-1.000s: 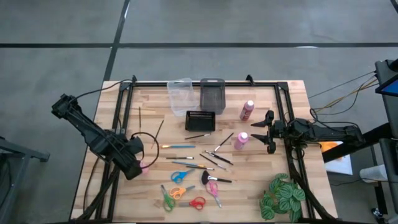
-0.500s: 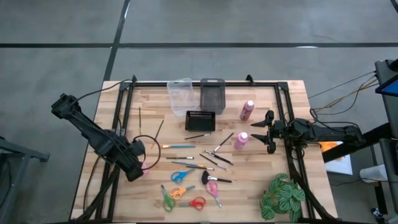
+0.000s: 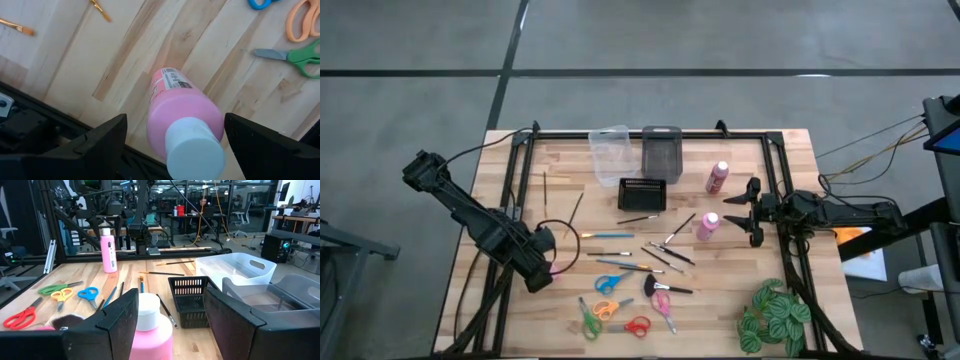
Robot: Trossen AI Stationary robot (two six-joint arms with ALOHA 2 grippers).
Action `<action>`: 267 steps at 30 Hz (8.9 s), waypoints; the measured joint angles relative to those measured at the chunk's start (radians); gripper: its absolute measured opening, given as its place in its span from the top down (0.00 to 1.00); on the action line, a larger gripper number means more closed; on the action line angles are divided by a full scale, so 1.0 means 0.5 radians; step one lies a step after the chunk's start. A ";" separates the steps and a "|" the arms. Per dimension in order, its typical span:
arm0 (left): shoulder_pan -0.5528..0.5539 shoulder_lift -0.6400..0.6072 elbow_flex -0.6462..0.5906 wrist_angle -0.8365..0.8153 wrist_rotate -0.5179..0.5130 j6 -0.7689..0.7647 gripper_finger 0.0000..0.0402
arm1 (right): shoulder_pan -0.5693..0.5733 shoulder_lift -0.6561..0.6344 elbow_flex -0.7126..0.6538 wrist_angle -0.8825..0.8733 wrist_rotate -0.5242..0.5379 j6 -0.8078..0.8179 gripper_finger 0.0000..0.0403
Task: Pick & Place Paint Supplies
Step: Put the pink paint bottle into the transparent bin
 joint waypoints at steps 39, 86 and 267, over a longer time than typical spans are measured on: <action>0.002 -0.004 0.075 -0.135 0.040 0.015 0.48 | 0.000 0.000 0.000 0.000 0.000 0.003 0.45; 2.573 0.875 1.421 -0.065 -0.059 2.013 0.48 | 0.000 0.000 0.000 0.000 0.000 0.000 0.45; 2.437 -2.031 -1.135 1.988 0.368 2.255 0.23 | 0.000 0.000 0.000 0.000 0.000 0.003 0.45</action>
